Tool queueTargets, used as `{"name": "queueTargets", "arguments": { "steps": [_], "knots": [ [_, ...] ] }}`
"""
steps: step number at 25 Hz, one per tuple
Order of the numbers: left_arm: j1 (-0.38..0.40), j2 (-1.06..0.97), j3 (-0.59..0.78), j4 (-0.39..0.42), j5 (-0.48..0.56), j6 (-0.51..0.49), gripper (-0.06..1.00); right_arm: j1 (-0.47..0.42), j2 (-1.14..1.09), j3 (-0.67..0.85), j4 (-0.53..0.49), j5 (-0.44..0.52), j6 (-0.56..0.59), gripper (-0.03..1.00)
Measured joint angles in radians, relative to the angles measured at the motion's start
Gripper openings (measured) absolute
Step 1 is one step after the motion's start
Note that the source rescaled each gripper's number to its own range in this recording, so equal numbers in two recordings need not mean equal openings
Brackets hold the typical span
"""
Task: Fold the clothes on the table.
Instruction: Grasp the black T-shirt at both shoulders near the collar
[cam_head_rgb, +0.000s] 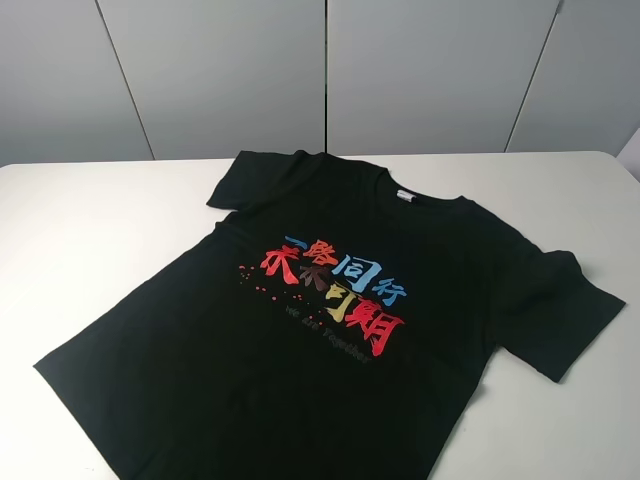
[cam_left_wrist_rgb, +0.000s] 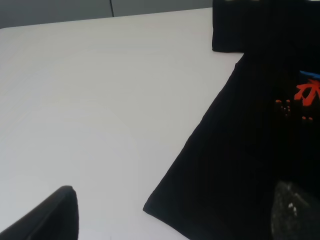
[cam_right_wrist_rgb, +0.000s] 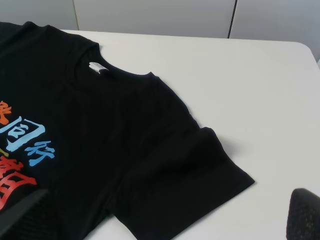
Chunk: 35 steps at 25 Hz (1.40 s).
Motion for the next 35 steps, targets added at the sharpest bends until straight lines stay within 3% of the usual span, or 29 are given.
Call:
{"name": "queueTargets", "arguments": {
  "steps": [35],
  "knots": [
    [0.000,0.000,0.000,0.000,0.000,0.000,1.00,0.000,0.000,0.000,0.000,0.000,0.000,1.00]
  ]
}}
